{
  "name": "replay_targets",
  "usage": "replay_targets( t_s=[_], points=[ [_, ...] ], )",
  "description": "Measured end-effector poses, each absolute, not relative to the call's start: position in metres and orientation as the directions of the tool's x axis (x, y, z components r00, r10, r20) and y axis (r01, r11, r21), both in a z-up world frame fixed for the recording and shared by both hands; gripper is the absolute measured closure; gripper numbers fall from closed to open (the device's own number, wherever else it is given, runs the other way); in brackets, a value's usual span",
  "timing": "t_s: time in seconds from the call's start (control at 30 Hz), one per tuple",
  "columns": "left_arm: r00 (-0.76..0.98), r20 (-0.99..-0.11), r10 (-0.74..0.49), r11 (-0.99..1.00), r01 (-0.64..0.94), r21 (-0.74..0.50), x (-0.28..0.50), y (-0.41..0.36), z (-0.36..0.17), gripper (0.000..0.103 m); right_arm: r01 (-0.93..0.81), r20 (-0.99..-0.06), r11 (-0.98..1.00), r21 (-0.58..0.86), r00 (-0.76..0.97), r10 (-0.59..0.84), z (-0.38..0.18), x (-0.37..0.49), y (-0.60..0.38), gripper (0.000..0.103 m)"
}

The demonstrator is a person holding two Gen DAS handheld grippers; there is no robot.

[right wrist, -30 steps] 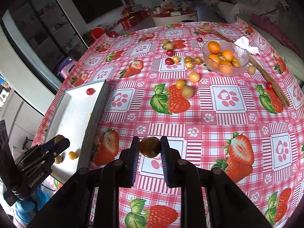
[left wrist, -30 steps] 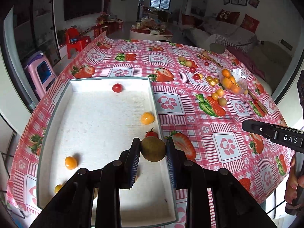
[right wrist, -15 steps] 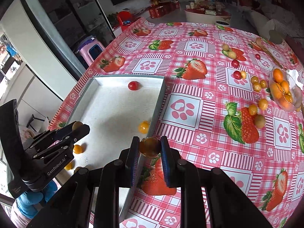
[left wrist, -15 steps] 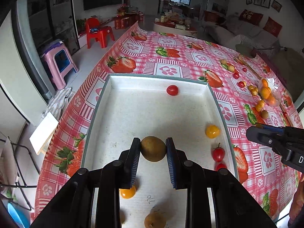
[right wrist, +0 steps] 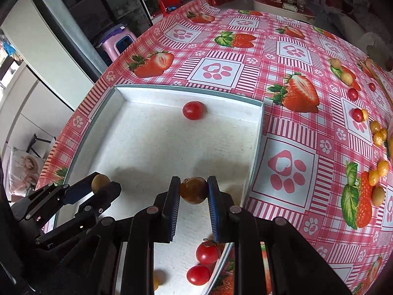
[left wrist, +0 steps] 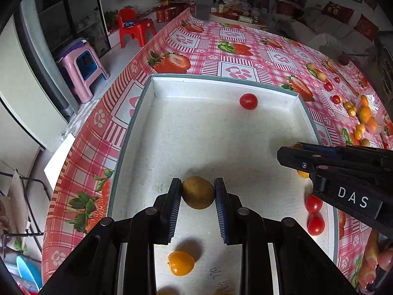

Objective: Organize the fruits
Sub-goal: 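Carry the kiwi to the tray and open the left tool while the right tool releases its kiwi, then move both open tools back toward the remaining fruits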

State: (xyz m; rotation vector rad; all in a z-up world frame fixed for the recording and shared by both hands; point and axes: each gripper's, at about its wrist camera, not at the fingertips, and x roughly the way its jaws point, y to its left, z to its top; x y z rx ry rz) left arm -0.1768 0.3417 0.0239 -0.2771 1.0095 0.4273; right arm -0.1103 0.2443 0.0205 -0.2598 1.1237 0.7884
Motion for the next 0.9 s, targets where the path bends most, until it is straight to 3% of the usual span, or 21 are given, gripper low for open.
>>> replay_targets(
  t_s=[0.27,0.4,0.47,0.5,0.53,0.73,0.9],
  points=[
    [0.435,-0.872,0.225,0.883,-0.469,-0.007,-0.175,0.340,0.018,0.074,-0.692,-0.895,0.705,0.155,0.204,0.397,0.009,-0.108,0.255,0.078],
    [0.429,-0.873,0.231,0.881,-0.473,0.001,-0.175,0.340,0.019,0.074,-0.685,-0.896,0.704,0.188,0.174,0.409,0.010,-0.105,0.255,0.070],
    [0.423,-0.875,0.236,0.880,-0.475,0.008,-0.175,0.340,0.018,0.064,-0.674,-0.889,0.704,0.224,0.155,0.431,0.013,-0.103,0.253,0.061],
    [0.422,-0.873,0.243,0.878,-0.479,0.013,-0.175,0.340,0.019,0.040,-0.669,-0.884,0.704,0.238,0.151,0.442,0.015,-0.103,0.251,0.051],
    [0.429,-0.866,0.256,0.875,-0.483,0.019,-0.177,0.339,0.020,0.029,-0.664,-0.880,0.707,0.244,0.155,0.449,0.019,-0.103,0.250,0.038],
    [0.443,-0.857,0.263,0.877,-0.479,0.022,-0.180,0.336,0.027,0.029,-0.636,-0.839,0.716,0.288,0.192,0.509,0.044,-0.104,0.228,0.025],
    [0.464,-0.847,0.259,0.886,-0.464,0.017,-0.179,0.322,0.039,0.029,-0.600,-0.815,0.739,0.306,0.236,0.529,0.058,-0.103,0.190,0.024]
  ],
)
